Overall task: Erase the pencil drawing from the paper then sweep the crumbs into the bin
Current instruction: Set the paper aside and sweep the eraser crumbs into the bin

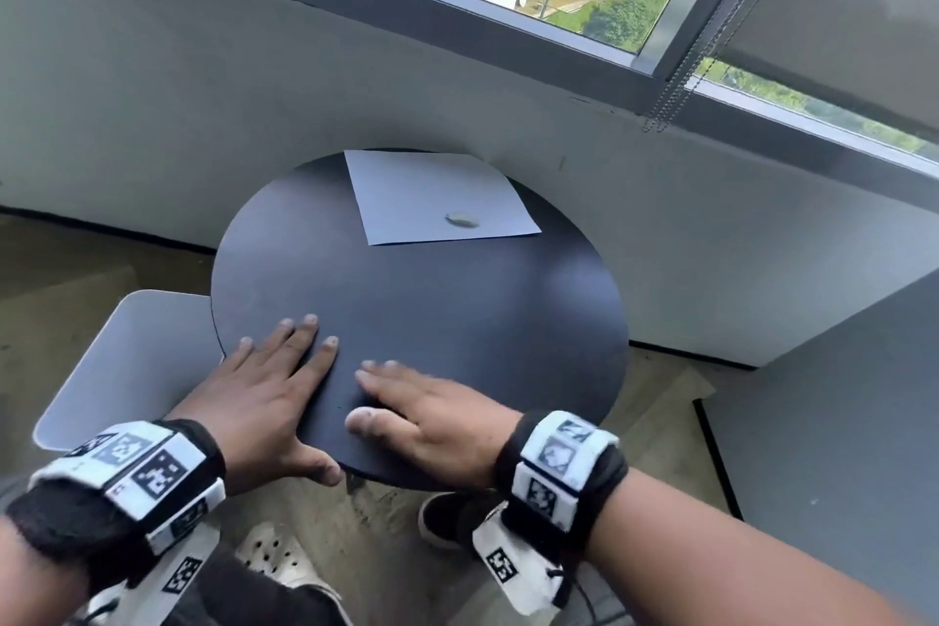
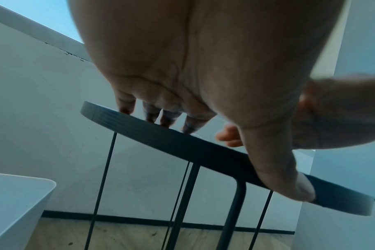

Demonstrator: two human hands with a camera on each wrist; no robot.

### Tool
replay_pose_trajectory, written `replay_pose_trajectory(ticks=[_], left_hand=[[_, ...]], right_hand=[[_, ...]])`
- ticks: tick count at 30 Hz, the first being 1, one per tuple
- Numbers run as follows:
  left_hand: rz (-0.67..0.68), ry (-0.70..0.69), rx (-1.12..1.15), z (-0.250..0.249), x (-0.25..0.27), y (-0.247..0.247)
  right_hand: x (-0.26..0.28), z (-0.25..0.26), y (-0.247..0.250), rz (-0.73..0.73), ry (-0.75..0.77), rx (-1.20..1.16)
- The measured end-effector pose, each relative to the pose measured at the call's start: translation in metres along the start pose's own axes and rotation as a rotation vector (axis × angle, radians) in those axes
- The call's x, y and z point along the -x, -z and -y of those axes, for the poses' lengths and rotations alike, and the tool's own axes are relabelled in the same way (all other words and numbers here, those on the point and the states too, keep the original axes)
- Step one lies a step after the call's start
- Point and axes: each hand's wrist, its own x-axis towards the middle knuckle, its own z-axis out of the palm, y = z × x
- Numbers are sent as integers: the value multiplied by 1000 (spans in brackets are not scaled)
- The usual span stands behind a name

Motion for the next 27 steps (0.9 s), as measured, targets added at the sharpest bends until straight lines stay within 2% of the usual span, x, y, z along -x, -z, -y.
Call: replay_pose_trajectory(ticks=[1, 2, 3, 5, 6, 7, 8, 9, 11, 14, 15, 16, 17, 18, 19, 20, 21, 22, 24, 27], left_hand=[[-1, -3, 6, 1, -1, -1], [0, -5, 8, 2, -1, -1], [2, -5, 4, 2, -1, -1], [3, -6, -7, 2, 0, 0], [9, -6, -8, 1, 1, 0], [12, -5, -8, 1, 2, 1], [11, -3, -7, 1, 3, 2], [10, -1, -5, 1, 3, 3], [14, 9, 1, -1, 3, 5], [3, 17, 3, -3, 5, 4], [-1, 17, 8, -3, 5, 3], [-8, 15, 18, -3, 4, 2], [-21, 13, 30, -2, 4, 1], [-32, 11, 37, 0, 4, 0], [-34, 8, 44, 0, 4, -1], [-36, 3, 51, 1, 5, -2], [-41, -3, 55, 1, 5, -2], [-48, -9, 54, 1, 5, -2], [-53, -17, 55, 1, 5, -2], [-60, -13, 57, 1, 3, -4]], right_hand=[[10, -10, 10, -35, 46, -81], [20, -31, 22, -125, 19, -146], [28, -60, 33, -251, -87, -169], [43, -121, 48, -445, -456, -113], [48, -143, 46, -437, -639, -53], [49, -155, 38, -392, -761, 1], [47, -159, 24, -352, -813, 48], [43, -150, 9, -330, -810, 79], [34, -110, -23, -296, -702, 97], [29, -41, -55, -206, -349, 130], [30, -31, -57, -192, -246, 65], [32, -30, -54, -242, -182, -26], [35, -41, -48, -367, -181, -89], [38, -57, -42, -504, -263, -110], [42, -74, -37, -589, -421, -86], [48, -86, -34, -582, -597, -49], [53, -91, -34, -516, -735, -10], [52, -88, -39, -446, -800, 34], [42, -60, -57, -387, -758, 113], [13, -1, -79, -332, -571, 141]])
